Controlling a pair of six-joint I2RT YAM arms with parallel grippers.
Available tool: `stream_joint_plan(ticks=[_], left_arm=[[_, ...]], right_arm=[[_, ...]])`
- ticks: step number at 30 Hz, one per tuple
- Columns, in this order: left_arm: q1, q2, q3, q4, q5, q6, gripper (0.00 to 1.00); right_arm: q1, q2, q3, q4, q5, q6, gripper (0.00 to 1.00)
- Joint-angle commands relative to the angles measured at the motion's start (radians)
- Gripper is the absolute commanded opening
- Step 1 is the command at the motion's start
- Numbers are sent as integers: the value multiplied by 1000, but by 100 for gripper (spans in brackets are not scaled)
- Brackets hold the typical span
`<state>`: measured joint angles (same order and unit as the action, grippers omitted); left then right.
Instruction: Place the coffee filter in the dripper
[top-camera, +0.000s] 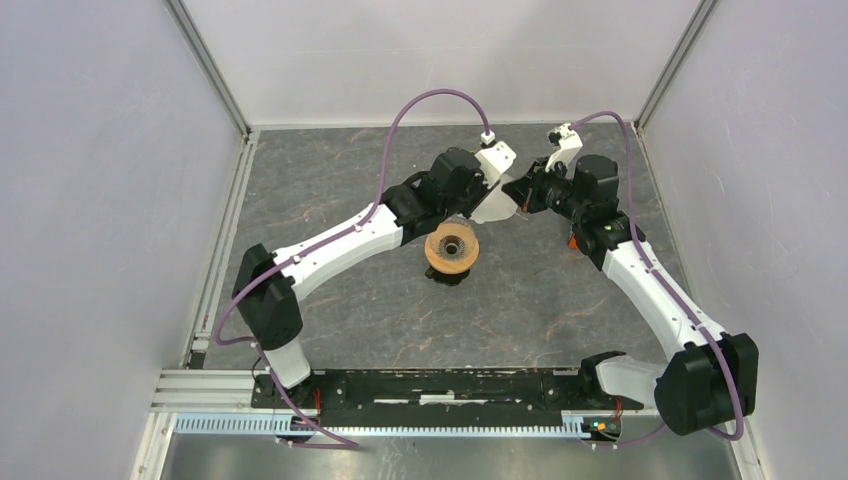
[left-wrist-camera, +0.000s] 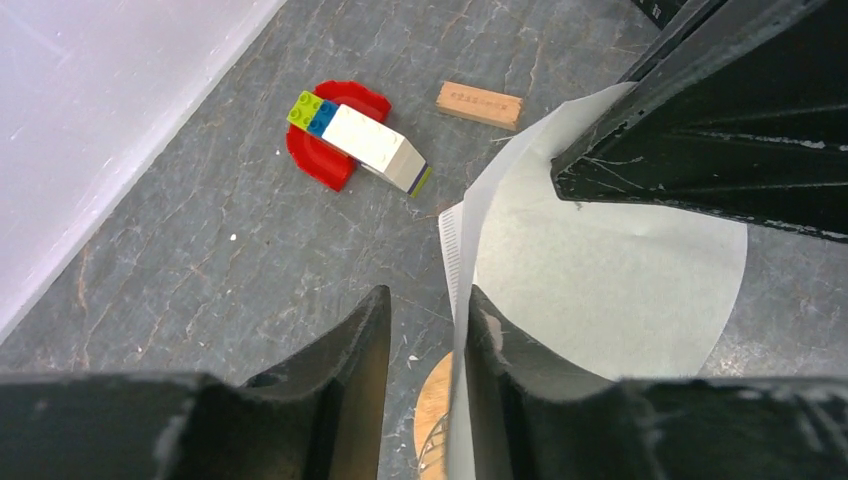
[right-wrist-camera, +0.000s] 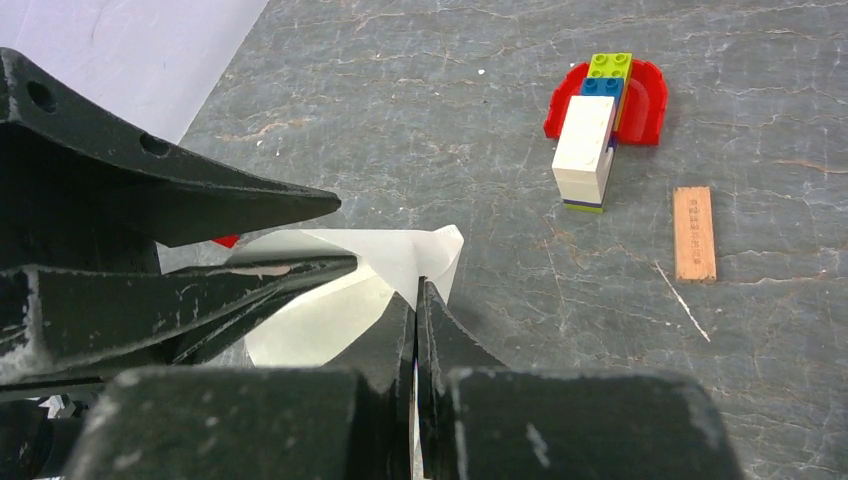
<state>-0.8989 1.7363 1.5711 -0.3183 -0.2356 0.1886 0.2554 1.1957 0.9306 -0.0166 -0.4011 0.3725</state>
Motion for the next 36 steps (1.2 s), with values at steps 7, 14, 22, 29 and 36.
stream_joint_plan(ticks=[7,14,22,29,36], left_arm=[[0,-38,23,26,6,-21,13],[2,-22,79,-28,32,-86,47],[12,-43,69,-90,69,-239,82],[61,-77,-54,-58,221,-430,91],[78,-64,-85,-29,286,-518,87]], right_arm=[[6,-14,5,26,5,-28,0],[7,-17,4,21,24,-33,0],[-2,-22,24,-8,58,-29,0],[-15,-27,39,-14,54,-22,0],[-21,-28,35,-5,38,-11,0]])
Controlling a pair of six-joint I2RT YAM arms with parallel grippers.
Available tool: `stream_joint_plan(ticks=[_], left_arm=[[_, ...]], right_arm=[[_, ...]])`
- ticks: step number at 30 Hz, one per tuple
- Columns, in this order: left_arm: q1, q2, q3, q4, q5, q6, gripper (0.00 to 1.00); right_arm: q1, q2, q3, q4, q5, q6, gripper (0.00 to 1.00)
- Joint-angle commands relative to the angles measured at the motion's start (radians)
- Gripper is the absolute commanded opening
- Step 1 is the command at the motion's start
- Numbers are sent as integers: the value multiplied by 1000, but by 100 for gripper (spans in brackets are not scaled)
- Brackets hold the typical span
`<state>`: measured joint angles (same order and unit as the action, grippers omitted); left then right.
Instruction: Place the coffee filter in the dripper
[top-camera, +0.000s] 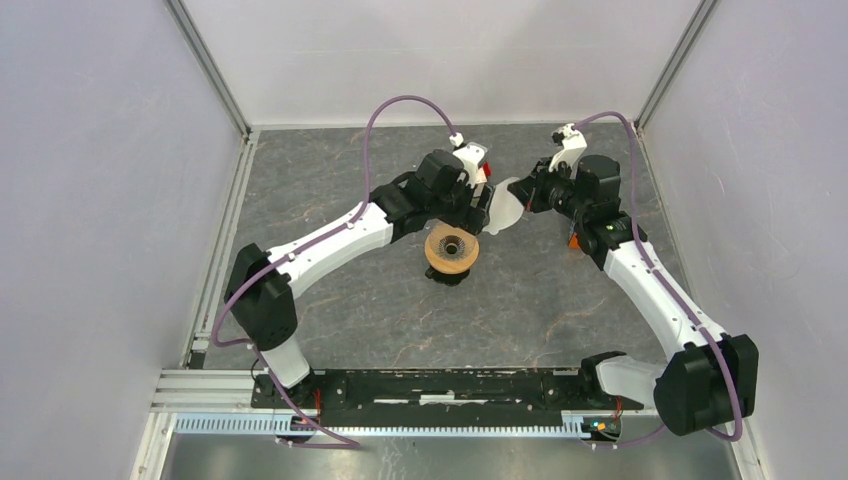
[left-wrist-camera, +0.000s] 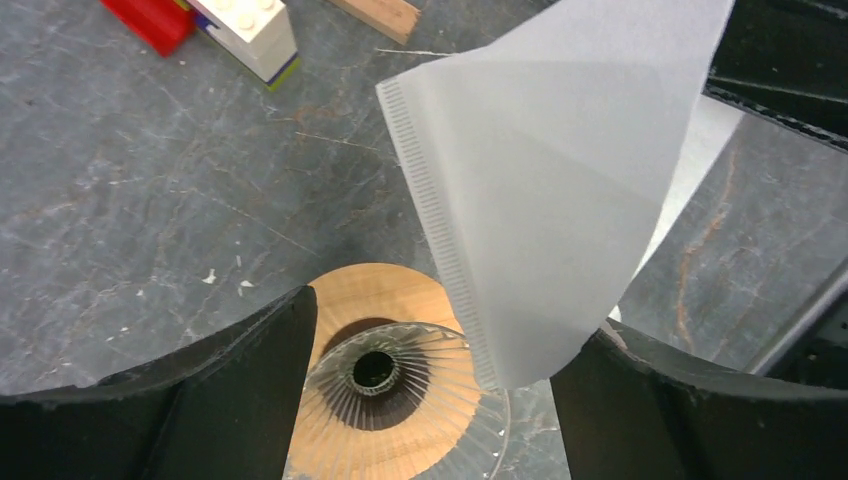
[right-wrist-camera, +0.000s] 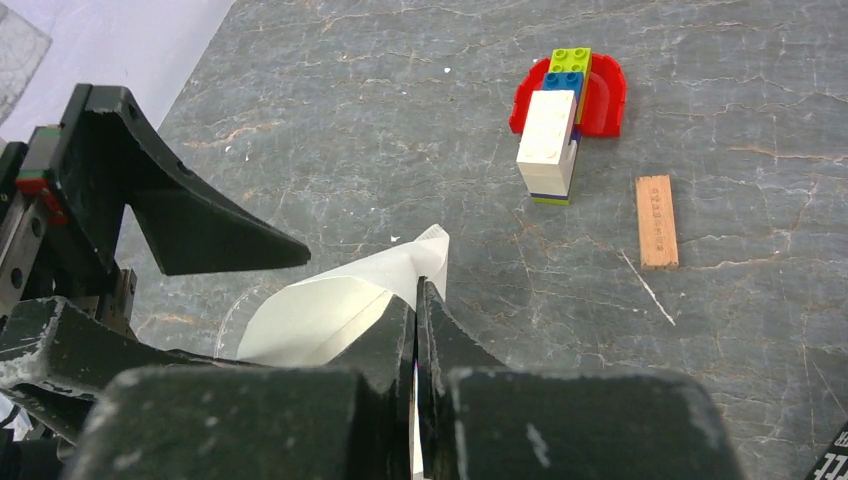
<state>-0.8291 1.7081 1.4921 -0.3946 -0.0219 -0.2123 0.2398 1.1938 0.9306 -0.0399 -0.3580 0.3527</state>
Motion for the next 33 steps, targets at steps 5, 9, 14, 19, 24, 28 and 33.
stream_joint_plan(ticks=[5,9,14,19,24,28,33], left_arm=[[69,-4,-9,81,191,-242,71],[106,7,-21,119,257,-300,62],[121,22,-23,150,301,-341,64],[125,36,-44,198,370,-422,65],[125,46,-41,192,384,-498,62],[124,49,-49,195,400,-567,63],[125,71,-28,195,416,-604,66]], right_arm=[[-7,-29,34,22,-15,12,0],[-7,-26,27,29,-21,17,0],[-11,-26,18,31,-35,29,0],[-13,-29,16,32,-33,34,0],[-17,-22,4,59,-19,83,0],[-21,-19,-2,57,8,109,0],[-30,-20,-1,52,19,127,0]])
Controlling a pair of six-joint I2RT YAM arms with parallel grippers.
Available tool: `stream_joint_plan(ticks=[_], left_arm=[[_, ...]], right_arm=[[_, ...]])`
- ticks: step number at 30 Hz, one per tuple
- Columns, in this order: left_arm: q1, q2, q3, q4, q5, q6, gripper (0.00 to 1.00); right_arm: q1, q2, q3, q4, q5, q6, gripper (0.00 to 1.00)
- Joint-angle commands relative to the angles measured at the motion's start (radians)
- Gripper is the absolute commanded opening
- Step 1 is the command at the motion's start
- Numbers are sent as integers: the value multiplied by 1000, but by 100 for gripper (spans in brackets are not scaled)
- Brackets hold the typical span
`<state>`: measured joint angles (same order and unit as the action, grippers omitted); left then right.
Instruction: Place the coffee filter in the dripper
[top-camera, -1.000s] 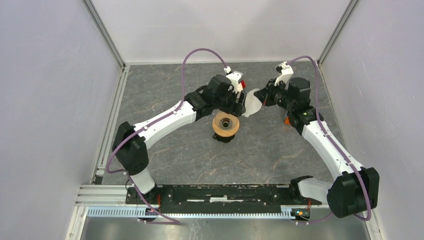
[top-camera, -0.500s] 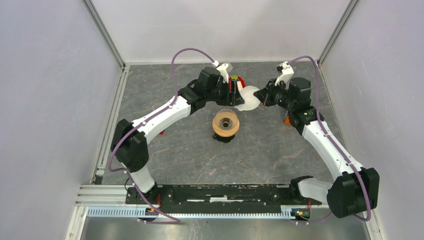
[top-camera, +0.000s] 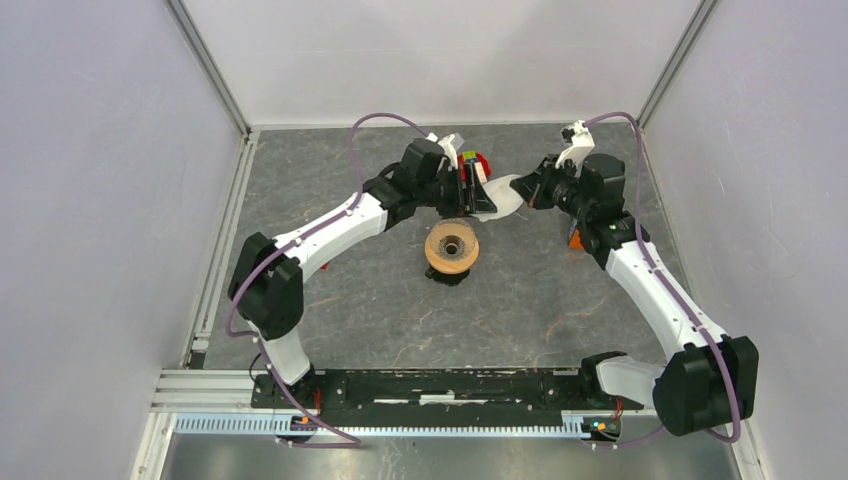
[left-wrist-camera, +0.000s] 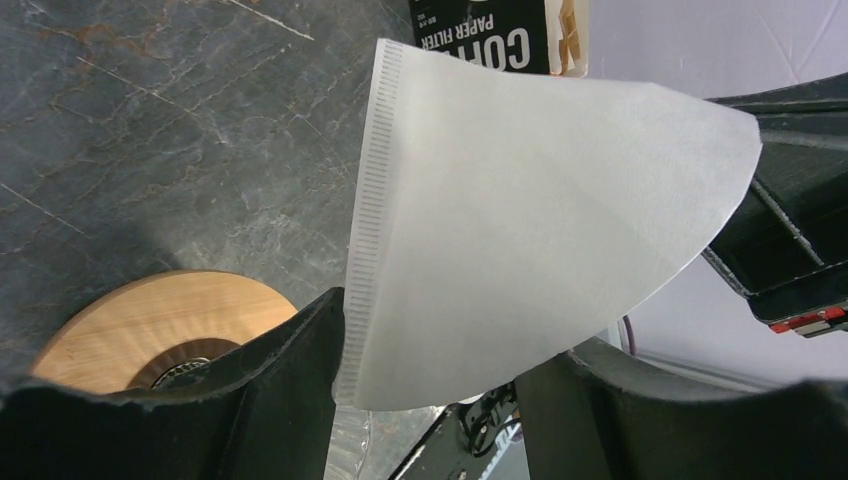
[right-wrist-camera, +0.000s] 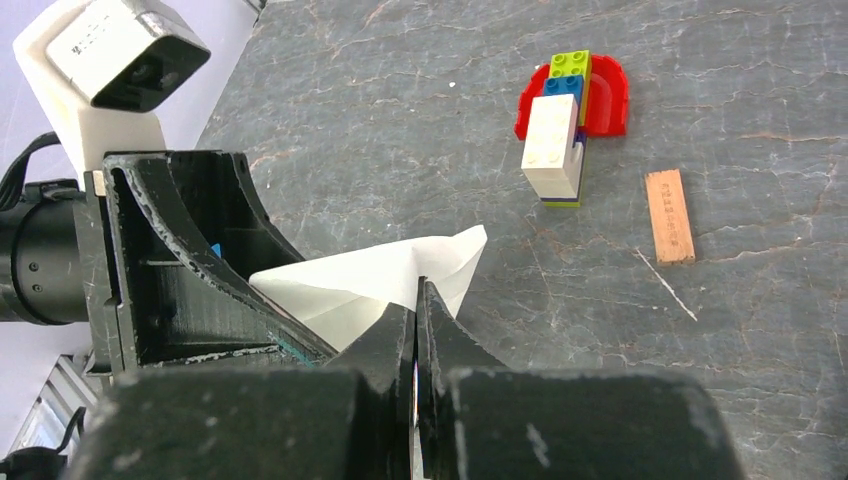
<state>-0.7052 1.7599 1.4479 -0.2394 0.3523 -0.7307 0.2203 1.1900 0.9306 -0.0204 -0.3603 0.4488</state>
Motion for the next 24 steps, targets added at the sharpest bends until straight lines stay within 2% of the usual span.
stream_joint_plan(ticks=[1,5,12,20,24], left_arm=[[1,23,20,36,42,-87,66],[7,21,20,34,33,-78,62],[30,28,47,50,32,-51,46],[30,48,81,42,31,-11,45],[30,43,82,39,30,3,40]], right_arm=[[-14,-19,-1,33,22,34,0],[-23,-22,2,23,36,37,0],[-26,-19,-36,47,14,84,0],[-26,-20,-52,65,-6,96,0],[-26,-19,-55,71,-9,98,0]])
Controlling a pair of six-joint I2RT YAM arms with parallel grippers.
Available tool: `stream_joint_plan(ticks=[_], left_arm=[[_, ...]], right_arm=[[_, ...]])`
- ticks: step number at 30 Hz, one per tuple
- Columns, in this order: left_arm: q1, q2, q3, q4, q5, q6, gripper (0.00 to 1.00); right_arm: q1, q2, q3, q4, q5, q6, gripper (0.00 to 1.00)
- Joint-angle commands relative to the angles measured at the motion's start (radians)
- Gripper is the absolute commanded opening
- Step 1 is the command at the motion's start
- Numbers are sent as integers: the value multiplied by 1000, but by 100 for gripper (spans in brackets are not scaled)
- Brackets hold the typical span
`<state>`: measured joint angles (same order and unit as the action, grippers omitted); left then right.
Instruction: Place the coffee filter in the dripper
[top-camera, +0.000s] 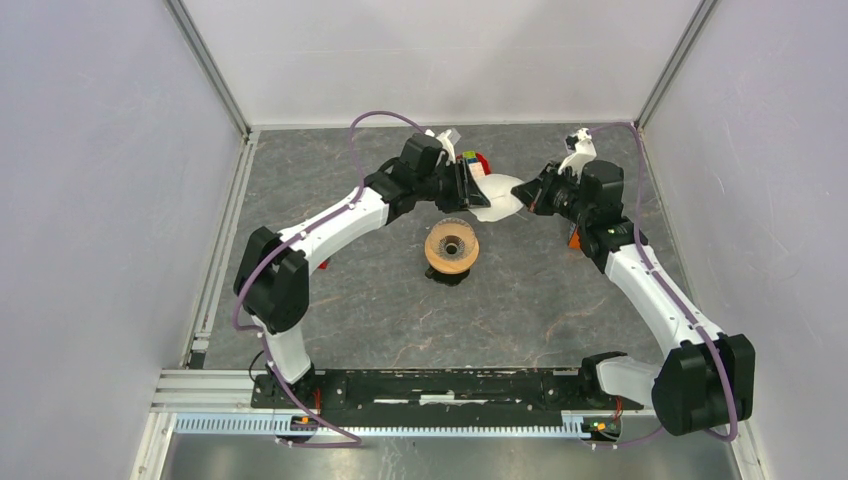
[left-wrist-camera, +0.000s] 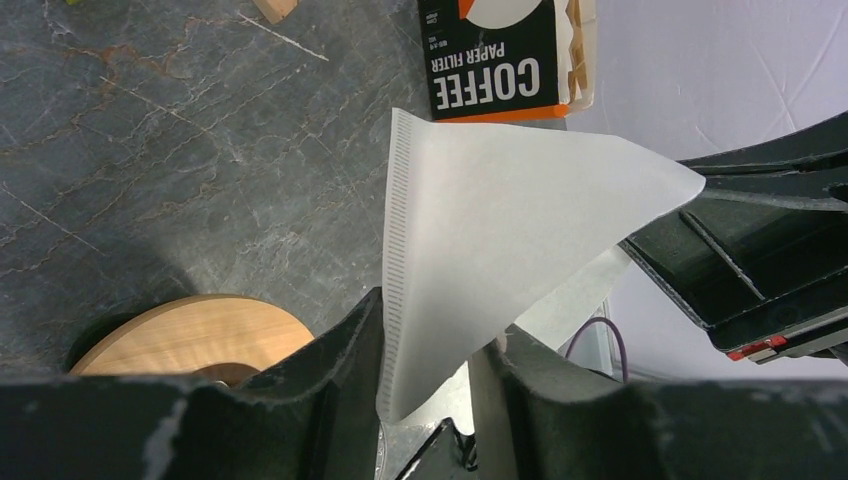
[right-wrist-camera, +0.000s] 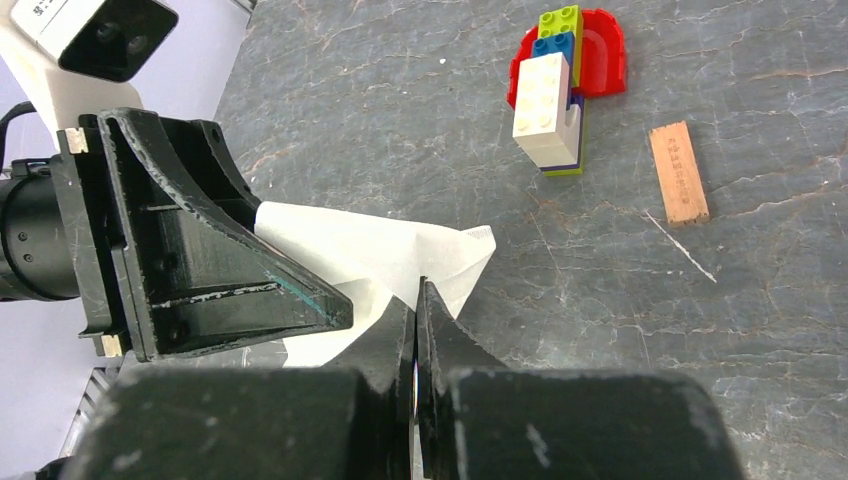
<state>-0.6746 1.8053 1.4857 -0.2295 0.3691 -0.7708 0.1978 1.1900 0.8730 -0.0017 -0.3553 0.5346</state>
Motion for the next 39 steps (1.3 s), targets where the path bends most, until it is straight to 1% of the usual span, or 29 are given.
stream_joint_plan(ticks=[1,7,11,14,16,18,20,22,23,24,26,28,30,32,34,37,39], left_arm=[[0,-4,45,30,13,47,38],[-2,-6,51,26,15,56,22],[0,-13,53,19,6,73,14],[-1,-20,59,6,-7,100,3],[-2,-29,64,-11,-19,132,2],[-2,-44,70,-31,-35,161,2],[-3,-64,76,-53,-49,193,2],[-6,-83,79,-71,-62,218,2],[-8,-93,80,-82,-69,226,2],[-9,-101,84,-92,-76,238,2],[-12,-113,85,-112,-95,261,2],[-13,-123,86,-131,-107,285,2],[-13,-133,85,-151,-117,312,2],[-13,-146,86,-177,-122,342,2],[-13,-158,90,-214,-127,378,2],[-13,-157,139,-339,-119,456,2],[-13,-154,176,-435,-101,514,2]], right_arm=[[-3,-20,1,52,-15,12,0],[-4,-18,-2,63,-24,13,0],[-4,-17,-2,67,-27,7,0],[-4,-18,-3,72,-34,4,0],[-4,-18,-3,74,-33,-2,0],[-3,-18,2,73,-32,-16,4],[-4,-19,12,67,-27,-35,10],[-4,-21,21,65,-36,-51,22],[-1,-21,26,70,-46,-59,30],[4,-23,31,75,-63,-72,40],[15,-28,50,73,-86,-107,58],[22,-34,78,51,-100,-153,70],[29,-38,109,17,-118,-197,81],[29,-42,134,5,-162,-227,87],[29,-44,157,-25,-227,-259,90],[29,-36,208,-68,-347,-320,93],[28,-23,261,-139,-391,-367,94]])
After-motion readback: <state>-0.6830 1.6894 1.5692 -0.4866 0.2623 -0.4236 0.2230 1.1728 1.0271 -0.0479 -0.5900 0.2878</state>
